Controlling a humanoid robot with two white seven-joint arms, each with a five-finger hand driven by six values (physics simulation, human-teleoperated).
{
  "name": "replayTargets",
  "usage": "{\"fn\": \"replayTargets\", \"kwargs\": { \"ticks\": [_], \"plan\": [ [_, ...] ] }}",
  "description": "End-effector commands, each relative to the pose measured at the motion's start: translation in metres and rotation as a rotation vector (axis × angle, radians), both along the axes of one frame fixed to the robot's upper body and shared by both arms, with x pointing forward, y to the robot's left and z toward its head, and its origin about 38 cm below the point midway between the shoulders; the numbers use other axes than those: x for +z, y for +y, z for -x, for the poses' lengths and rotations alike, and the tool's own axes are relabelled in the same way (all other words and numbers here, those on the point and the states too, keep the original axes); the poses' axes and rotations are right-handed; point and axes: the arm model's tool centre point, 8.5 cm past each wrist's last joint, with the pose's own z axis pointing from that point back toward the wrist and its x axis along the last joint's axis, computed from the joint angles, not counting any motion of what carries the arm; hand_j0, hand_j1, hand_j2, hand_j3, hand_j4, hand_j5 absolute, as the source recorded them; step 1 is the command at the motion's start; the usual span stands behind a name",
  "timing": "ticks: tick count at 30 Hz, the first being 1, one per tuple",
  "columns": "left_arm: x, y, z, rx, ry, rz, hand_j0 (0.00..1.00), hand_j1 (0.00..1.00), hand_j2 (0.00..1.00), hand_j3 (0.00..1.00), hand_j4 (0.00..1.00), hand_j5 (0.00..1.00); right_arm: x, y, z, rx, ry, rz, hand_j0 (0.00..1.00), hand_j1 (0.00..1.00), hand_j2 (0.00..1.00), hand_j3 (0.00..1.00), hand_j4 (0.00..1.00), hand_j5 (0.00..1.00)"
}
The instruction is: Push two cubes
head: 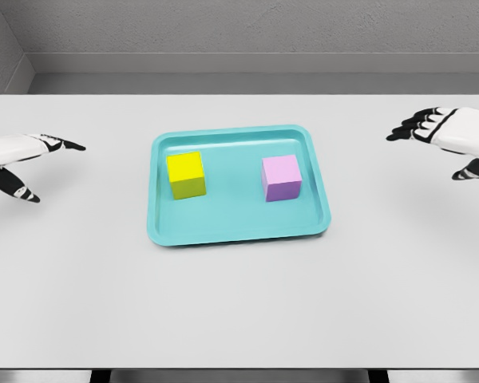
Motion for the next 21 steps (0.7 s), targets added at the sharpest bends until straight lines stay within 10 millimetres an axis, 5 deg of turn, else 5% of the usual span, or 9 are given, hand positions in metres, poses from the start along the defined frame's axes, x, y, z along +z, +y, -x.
{"fn": "replayTargets", "kwargs": {
  "ticks": [1, 5, 6, 7, 8, 9, 12, 16, 21],
  "plan": [
    [0.0, 0.001, 0.0, 0.003, 0.002, 0.002, 1.0, 1.0, 1.0, 1.0, 1.0, 1.0, 0.001, 0.005, 0.001, 0.014, -0.002, -0.008, 1.0, 1.0, 1.0, 1.0, 1.0, 1.0],
    [0.003, -0.002, -0.003, -0.007, -0.002, -0.011, 1.0, 1.0, 1.0, 1.0, 1.0, 1.0, 0.018, 0.007, -0.004, 0.019, -0.041, -0.024, 1.0, 1.0, 1.0, 1.0, 1.0, 1.0],
    [0.005, -0.011, -0.008, -0.037, 0.0, -0.044, 1.0, 1.0, 1.0, 1.0, 1.0, 1.0, 0.009, 0.011, -0.004, 0.03, -0.018, -0.019, 0.88, 0.88, 0.88, 0.88, 0.88, 0.88],
    [0.006, -0.019, -0.012, -0.062, 0.006, -0.062, 0.94, 0.94, 0.94, 0.94, 0.94, 0.94, -0.003, 0.017, -0.003, 0.048, 0.02, -0.003, 0.4, 0.4, 0.4, 0.4, 0.4, 0.4],
    [0.01, -0.019, -0.015, -0.065, 0.0, -0.072, 0.68, 0.68, 0.68, 0.68, 0.68, 0.68, -0.018, 0.026, -0.002, 0.076, 0.065, 0.015, 0.14, 0.14, 0.14, 0.14, 0.14, 0.14],
    [0.004, -0.031, -0.017, -0.091, 0.008, -0.072, 0.67, 0.67, 0.67, 0.67, 0.67, 0.67, -0.027, 0.032, -0.001, 0.094, 0.089, 0.02, 0.06, 0.06, 0.06, 0.06, 0.06, 0.06],
    [0.001, -0.086, -0.039, -0.208, -0.028, -0.16, 0.67, 0.67, 0.67, 0.67, 0.67, 0.67, -0.039, 0.049, -0.002, 0.134, 0.115, 0.02, 0.07, 0.07, 0.07, 0.07, 0.07, 0.07],
    [0.014, -0.098, -0.046, -0.222, -0.064, -0.125, 0.45, 0.45, 0.45, 0.45, 0.45, 0.45, -0.049, 0.081, -0.007, 0.211, 0.132, 0.021, 0.1, 0.1, 0.1, 0.1, 0.1, 0.1],
    [0.022, -0.154, -0.053, -0.344, -0.105, -0.147, 0.48, 0.48, 0.48, 0.48, 0.48, 0.48, -0.059, 0.106, -0.012, 0.261, 0.133, 0.038, 0.13, 0.13, 0.13, 0.13, 0.13, 0.13]
  ]
}}
